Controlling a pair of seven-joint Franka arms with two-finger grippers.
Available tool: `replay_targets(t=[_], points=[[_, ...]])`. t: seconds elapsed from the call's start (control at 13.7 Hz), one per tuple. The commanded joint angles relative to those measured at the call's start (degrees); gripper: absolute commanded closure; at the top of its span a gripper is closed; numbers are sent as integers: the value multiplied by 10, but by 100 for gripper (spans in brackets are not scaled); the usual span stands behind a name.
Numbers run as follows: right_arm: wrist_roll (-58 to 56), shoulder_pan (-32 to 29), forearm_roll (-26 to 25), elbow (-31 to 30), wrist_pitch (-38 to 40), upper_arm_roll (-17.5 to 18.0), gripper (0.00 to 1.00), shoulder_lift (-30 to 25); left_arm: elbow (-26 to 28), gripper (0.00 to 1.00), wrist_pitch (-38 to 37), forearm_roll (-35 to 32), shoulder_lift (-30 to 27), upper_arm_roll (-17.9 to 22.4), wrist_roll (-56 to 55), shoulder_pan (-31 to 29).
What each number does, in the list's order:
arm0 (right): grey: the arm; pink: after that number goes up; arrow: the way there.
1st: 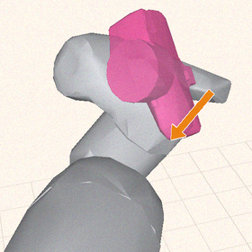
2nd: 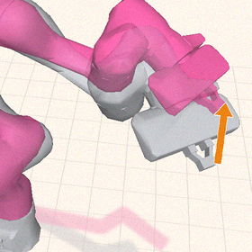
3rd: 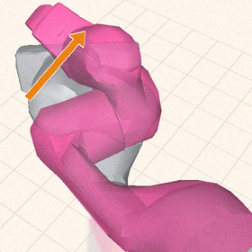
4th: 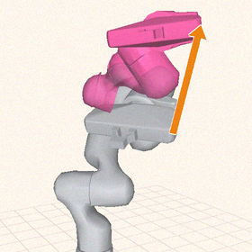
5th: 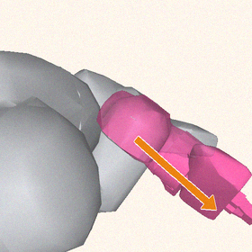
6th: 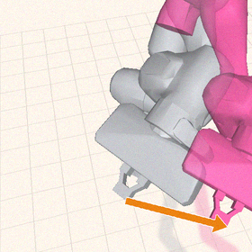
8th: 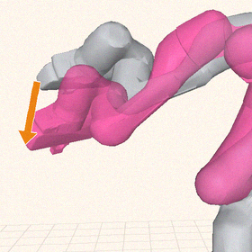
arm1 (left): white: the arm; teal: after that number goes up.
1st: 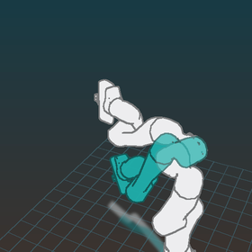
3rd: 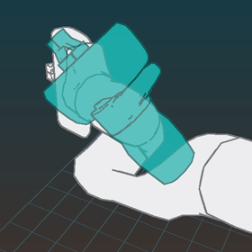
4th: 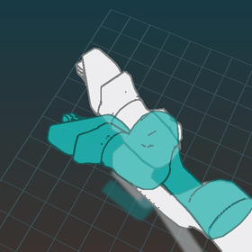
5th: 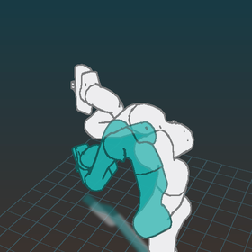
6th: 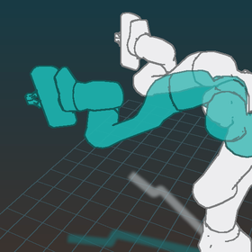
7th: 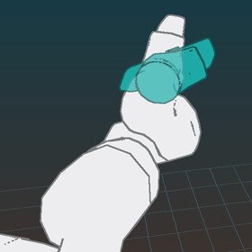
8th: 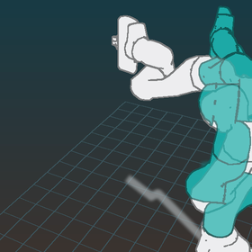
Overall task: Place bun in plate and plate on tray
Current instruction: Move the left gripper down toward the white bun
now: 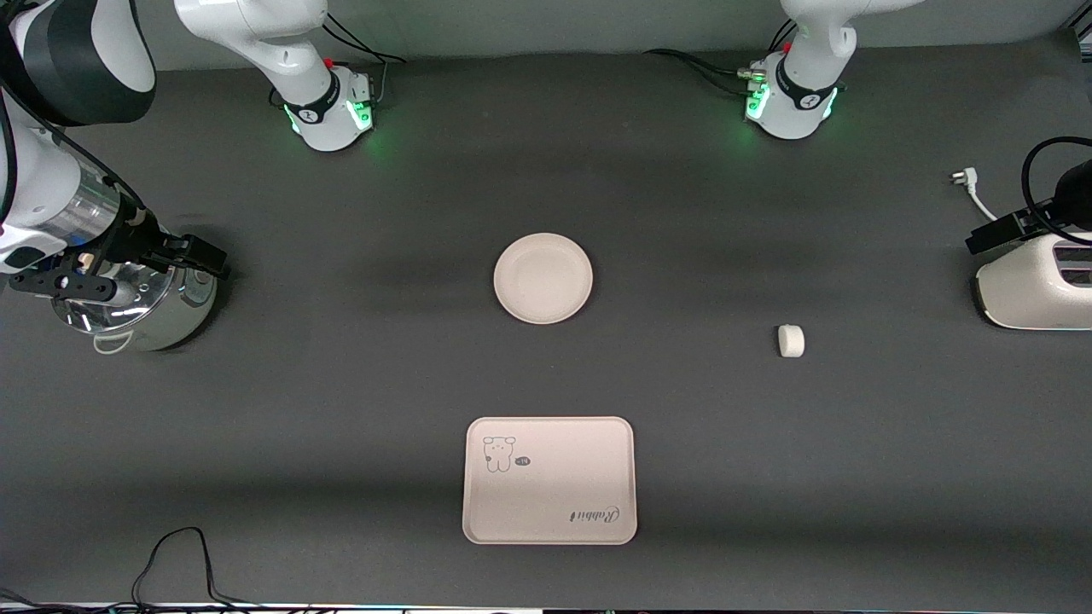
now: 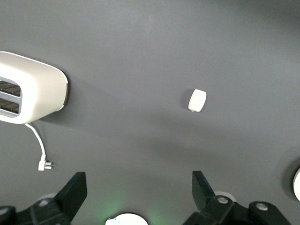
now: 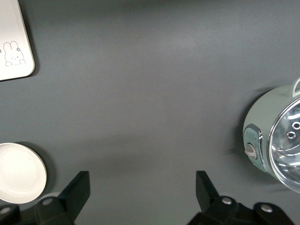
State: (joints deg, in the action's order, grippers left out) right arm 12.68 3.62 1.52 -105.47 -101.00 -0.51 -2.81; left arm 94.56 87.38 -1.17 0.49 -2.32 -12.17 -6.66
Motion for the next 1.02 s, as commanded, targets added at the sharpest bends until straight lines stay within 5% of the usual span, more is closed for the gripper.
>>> replay_targets(t=[0.0, 0.73, 0.95], points=[[-8, 4, 9, -2, -11, -5, 0, -8, -20, 0, -20, -1, 10, -3, -3, 2], [3, 36, 9, -1, -20, -3, 0, 1, -18, 0, -21, 6, 11, -6, 22, 15], [6, 50, 12, -2, -34, -1, 0, 3, -22, 0, -18, 35, 11, -39, -43, 34]])
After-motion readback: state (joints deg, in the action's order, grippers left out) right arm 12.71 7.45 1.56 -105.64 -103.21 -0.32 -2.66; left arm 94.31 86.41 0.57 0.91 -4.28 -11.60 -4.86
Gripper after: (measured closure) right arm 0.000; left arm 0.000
